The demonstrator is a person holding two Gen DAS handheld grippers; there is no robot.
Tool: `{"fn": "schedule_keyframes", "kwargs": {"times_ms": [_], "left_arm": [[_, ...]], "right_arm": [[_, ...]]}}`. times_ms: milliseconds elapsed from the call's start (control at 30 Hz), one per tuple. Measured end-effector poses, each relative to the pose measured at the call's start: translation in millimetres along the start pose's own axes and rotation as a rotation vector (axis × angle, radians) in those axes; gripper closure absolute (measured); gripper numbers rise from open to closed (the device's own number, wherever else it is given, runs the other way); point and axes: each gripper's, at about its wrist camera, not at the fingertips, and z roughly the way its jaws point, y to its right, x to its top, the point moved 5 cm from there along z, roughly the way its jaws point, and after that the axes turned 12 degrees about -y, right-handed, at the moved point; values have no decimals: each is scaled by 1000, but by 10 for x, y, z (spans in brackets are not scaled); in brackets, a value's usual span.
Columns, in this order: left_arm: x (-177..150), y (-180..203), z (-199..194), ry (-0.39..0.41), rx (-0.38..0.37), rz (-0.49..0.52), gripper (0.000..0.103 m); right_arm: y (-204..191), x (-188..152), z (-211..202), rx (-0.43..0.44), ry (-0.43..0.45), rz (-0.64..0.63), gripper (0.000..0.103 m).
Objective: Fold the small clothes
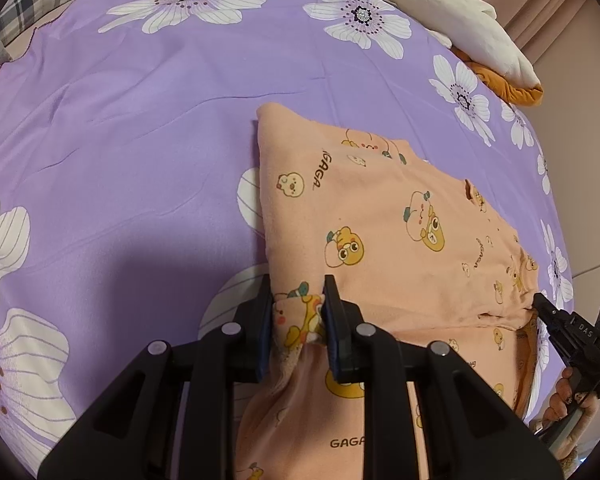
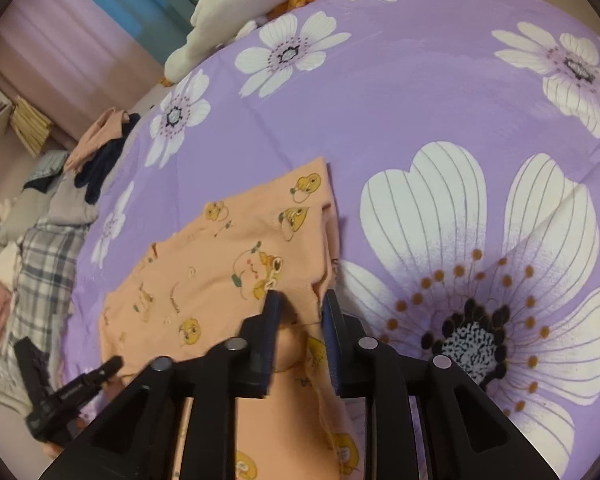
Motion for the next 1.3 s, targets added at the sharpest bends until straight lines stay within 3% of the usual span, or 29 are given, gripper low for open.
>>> {"fn": "schedule_keyframes", "kwargs": {"times_ms": [100, 533, 833, 1300], "left_arm": [[-1, -3, -12, 5, 4, 4, 82], [-18, -24, -25, 7, 10, 1, 82], [-61, -93, -39, 6, 9, -6, 81], [-117, -157, -72, -21, -21, -30, 78]], "right_arm": [[-13, 5, -111, 28, 24, -7, 95], [49, 44, -194, -45, 58, -12, 98], [215, -47, 107, -78, -36, 25, 98], [228, -46, 93, -142, -32, -1, 98]]}}
